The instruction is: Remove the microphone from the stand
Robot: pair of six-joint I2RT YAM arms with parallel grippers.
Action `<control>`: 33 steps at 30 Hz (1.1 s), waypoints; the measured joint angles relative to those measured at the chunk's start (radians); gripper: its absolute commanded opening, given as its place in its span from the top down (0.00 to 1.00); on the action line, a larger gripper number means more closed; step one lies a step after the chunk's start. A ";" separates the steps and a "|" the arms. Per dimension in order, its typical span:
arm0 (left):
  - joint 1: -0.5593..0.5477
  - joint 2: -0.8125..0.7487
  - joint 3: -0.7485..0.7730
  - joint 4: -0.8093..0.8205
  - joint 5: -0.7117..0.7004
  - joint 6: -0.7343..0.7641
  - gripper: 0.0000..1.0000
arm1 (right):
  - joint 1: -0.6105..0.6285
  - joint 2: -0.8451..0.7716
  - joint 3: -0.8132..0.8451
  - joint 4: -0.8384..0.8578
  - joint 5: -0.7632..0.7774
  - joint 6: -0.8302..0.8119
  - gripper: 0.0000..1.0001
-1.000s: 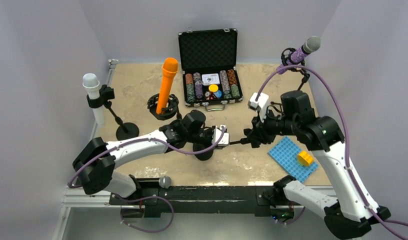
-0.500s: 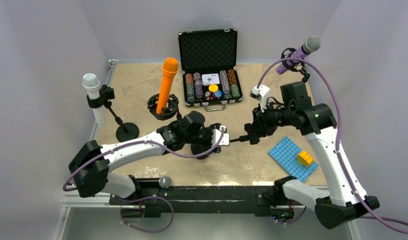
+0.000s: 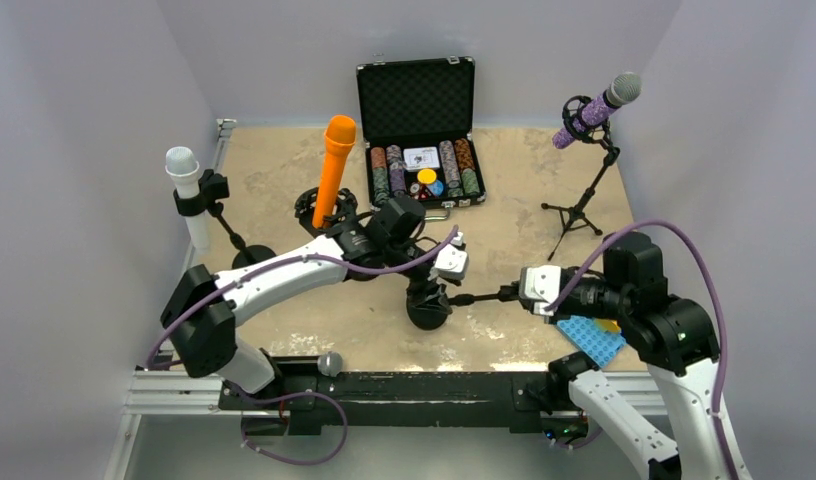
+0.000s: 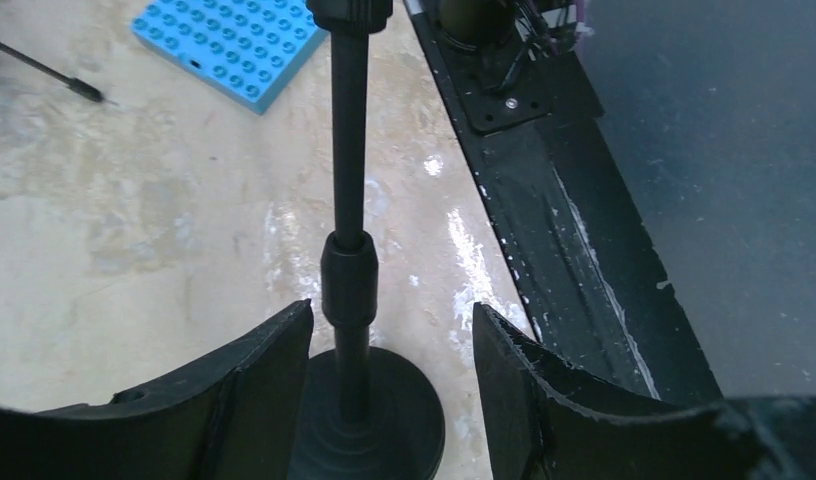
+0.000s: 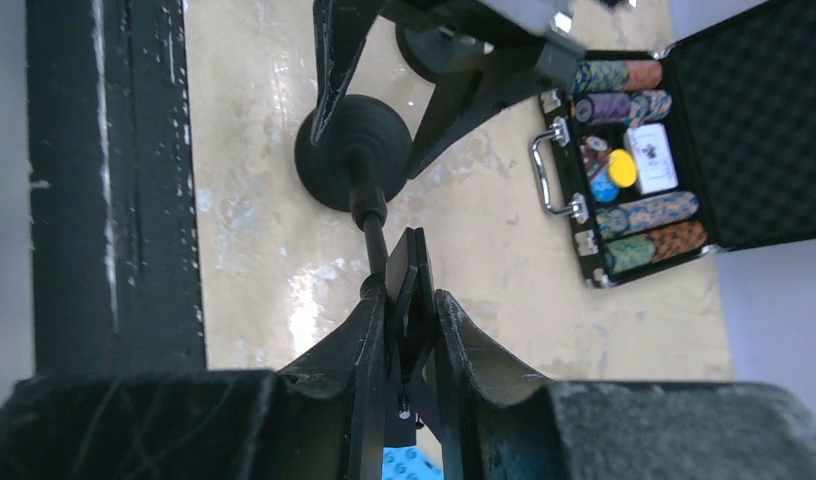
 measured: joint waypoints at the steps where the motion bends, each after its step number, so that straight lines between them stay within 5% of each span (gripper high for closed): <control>1: 0.000 0.018 0.007 -0.005 0.015 -0.001 0.36 | 0.000 -0.013 -0.008 0.000 0.000 -0.034 1.00; 9: -0.025 0.135 0.032 0.040 0.039 -0.074 0.42 | 0.000 -0.056 -0.035 -0.004 -0.006 -0.182 1.00; 14: -0.030 0.169 0.037 0.098 0.027 -0.111 0.66 | 0.000 -0.078 -0.048 -0.018 -0.018 -0.227 1.00; 19: -0.031 0.176 0.040 0.119 0.005 -0.122 1.00 | 0.000 -0.091 -0.057 -0.009 -0.021 -0.212 1.00; 20: -0.032 0.176 0.040 0.120 0.002 -0.119 1.00 | 0.000 -0.090 -0.058 -0.002 -0.015 -0.191 1.00; 24: -0.034 0.153 0.036 0.113 -0.049 -0.096 1.00 | 0.000 -0.072 -0.061 0.067 0.023 -0.031 1.00; 33: -0.051 -0.138 -0.185 0.237 -0.407 -0.083 1.00 | 0.004 0.211 0.127 0.146 0.132 0.651 1.00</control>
